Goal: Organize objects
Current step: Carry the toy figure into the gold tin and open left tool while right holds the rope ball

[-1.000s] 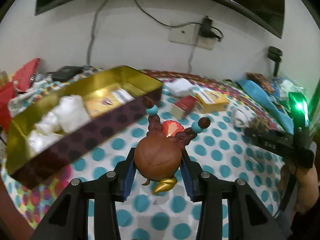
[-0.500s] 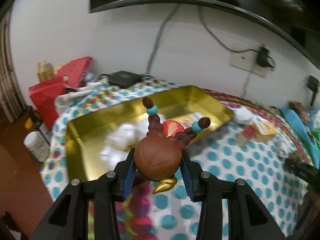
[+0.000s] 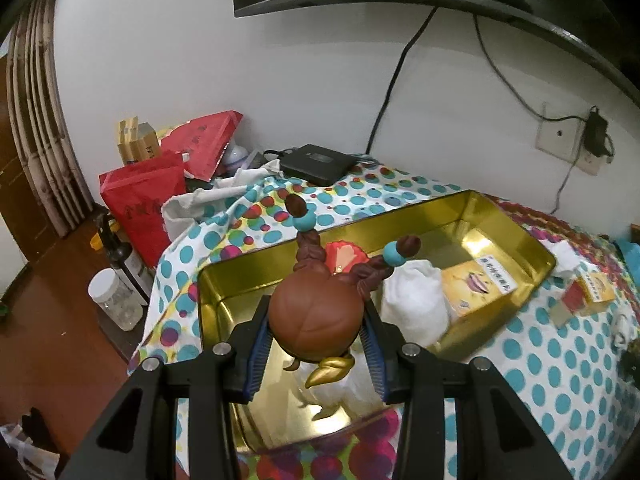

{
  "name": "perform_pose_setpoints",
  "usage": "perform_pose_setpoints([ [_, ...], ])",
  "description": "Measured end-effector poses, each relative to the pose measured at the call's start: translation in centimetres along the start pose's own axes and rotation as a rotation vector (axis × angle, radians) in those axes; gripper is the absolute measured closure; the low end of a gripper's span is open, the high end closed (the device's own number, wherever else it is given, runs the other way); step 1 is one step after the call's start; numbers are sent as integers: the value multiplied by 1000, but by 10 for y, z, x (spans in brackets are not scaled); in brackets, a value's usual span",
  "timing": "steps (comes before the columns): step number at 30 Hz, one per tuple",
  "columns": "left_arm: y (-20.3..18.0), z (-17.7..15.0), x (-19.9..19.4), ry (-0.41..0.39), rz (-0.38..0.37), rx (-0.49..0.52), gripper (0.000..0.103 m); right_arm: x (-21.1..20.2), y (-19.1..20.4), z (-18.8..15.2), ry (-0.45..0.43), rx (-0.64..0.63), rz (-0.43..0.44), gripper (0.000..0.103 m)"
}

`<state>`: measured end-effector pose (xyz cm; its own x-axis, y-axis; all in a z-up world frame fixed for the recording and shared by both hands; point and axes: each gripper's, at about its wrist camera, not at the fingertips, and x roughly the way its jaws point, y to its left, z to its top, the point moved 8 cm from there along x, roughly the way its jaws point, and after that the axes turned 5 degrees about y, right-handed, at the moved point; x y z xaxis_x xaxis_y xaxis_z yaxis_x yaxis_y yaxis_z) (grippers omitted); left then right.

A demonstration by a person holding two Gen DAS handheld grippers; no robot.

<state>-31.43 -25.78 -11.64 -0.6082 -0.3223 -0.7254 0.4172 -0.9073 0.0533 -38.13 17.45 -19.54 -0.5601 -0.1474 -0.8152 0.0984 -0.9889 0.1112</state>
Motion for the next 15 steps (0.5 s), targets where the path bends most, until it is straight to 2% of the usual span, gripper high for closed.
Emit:
perform_pose_setpoints([
  [5, 9, 5, 18, 22, 26, -44, 61, -3, 2, 0, -12, -13, -8, 50],
  [8, 11, 5, 22, 22, -10, -78, 57, -9, 2, 2, -42, -22, -22, 50],
  [9, 11, 5, 20, 7, -29, -88, 38, -14, 4, 3, -65, -28, -28, 50],
  [10, 13, 4, 14, -23, -40, -107, 14, -17, 4, 3, -77, -33, -30, 50],
  [11, 16, 4, 8, -49, -35, -124, 8, -21, 6, 4, -98, -42, -34, 50],
  [15, 26, -9, -29, -142, -47, -174, 7, -40, 12, 6, -188, -82, -86, 50],
])
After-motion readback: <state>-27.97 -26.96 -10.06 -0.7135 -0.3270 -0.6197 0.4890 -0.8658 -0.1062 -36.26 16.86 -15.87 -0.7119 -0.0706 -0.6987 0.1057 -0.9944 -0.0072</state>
